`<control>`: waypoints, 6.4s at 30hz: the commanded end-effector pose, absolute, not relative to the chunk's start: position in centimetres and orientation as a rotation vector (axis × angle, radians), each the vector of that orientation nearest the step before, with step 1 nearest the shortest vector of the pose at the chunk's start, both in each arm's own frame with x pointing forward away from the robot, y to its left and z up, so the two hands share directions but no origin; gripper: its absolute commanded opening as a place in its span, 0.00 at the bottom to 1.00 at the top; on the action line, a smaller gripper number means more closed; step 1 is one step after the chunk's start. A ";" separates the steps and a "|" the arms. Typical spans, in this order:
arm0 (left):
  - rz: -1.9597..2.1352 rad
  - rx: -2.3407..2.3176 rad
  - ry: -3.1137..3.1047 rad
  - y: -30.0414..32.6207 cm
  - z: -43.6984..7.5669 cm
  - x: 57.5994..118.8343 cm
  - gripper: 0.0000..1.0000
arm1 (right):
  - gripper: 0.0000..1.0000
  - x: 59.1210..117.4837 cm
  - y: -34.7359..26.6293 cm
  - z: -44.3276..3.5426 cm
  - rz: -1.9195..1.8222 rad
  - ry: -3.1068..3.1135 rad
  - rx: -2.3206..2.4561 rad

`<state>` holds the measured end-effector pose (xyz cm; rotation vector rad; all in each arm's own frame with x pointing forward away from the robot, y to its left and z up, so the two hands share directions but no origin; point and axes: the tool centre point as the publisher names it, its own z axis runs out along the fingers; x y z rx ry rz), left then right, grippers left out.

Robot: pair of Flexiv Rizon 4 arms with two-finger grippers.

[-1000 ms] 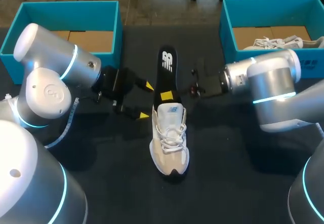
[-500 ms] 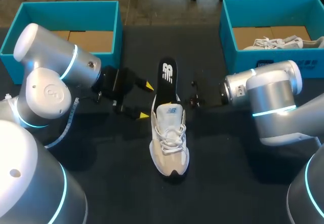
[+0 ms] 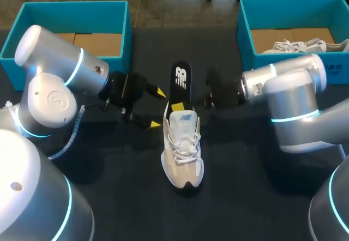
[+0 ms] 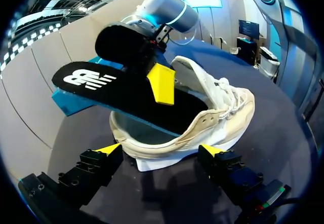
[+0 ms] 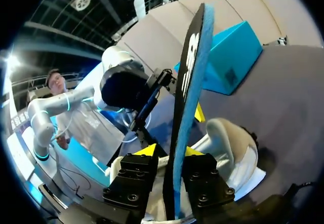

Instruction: Take the shoe out of the shoebox, open the shoe tongue, remove and reinsert the insole, then place the shoe into the shoebox

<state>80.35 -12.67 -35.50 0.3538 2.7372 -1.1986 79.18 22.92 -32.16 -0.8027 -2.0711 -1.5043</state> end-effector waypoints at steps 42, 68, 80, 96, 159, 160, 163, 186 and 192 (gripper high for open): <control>-1.199 0.355 2.736 -12.7 -35.6 80.4 1.00 | 0.38 79.0 22.2 -32.1 -1.326 -2.060 -0.799; -1.199 0.355 2.736 -12.7 -35.6 80.4 1.00 | 0.00 75.7 22.5 -34.8 -1.141 -1.991 -0.881; -1.199 0.355 2.736 -12.7 -35.6 80.4 1.00 | 0.38 77.1 22.3 -33.3 -1.146 -2.059 -0.870; -1.199 0.355 2.736 -12.7 -35.6 80.4 1.00 | 0.00 79.8 22.0 -33.0 -1.144 -2.106 -0.809; -1.199 0.355 2.736 -12.7 -35.6 80.4 1.00 | 0.69 81.0 24.3 -26.9 -1.342 -2.209 -0.757; -1.199 0.355 2.736 -12.7 -35.6 80.4 1.00 | 0.69 81.1 24.3 -26.7 -1.376 -2.201 -0.772; -1.199 0.355 2.736 -12.7 -35.6 80.4 1.00 | 0.70 81.2 24.2 -26.7 -1.424 -2.181 -0.794; -1.199 0.355 2.736 -12.7 -35.6 80.4 1.00 | 0.00 80.6 22.2 -25.0 -1.235 -2.273 -1.311; -1.199 0.355 2.736 -12.7 -35.6 80.4 1.00 | 0.00 80.1 22.3 -23.4 -0.939 -2.379 -1.548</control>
